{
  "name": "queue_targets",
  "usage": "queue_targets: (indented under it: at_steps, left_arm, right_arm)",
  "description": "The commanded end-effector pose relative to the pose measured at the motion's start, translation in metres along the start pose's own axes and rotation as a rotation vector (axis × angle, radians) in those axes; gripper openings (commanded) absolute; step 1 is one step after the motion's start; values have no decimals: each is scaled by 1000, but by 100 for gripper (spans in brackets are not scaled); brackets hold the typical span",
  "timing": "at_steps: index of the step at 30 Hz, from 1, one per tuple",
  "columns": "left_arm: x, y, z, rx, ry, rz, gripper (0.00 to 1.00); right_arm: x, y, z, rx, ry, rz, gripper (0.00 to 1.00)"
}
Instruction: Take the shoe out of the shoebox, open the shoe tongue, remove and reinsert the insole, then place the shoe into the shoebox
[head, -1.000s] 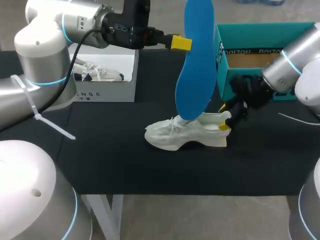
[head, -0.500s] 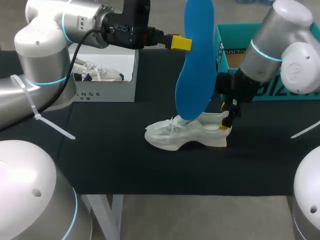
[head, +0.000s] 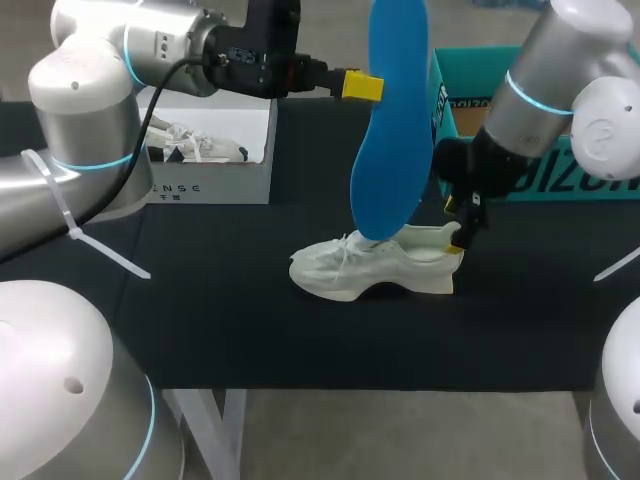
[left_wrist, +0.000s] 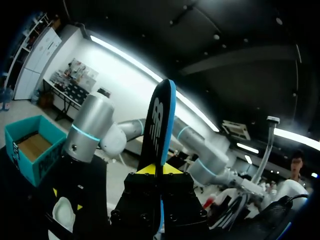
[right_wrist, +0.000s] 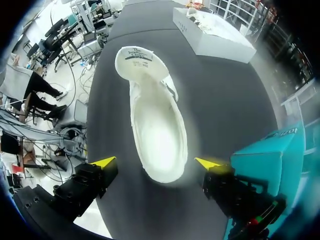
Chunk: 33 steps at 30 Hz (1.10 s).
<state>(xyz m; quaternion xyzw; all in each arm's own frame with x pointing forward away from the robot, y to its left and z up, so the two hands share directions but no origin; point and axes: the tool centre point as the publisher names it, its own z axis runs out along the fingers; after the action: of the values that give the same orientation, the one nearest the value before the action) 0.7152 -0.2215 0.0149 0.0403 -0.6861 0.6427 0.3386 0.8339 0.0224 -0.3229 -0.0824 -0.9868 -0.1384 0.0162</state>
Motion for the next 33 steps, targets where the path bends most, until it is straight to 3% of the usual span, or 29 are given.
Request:
queue_targets:
  at_steps: [1,16,33]
  left_arm:
    - [0,0,0,0,0,0,0]
    - [0,0,0,0,0,0,0]
    - [0,0,0,0,0,0,0]
  right_arm:
    - [3,3,-15,47,15,15,100]
    - [-2,16,-16,65,-24,6,100]
    - [-11,18,-16,54,11,-16,100]
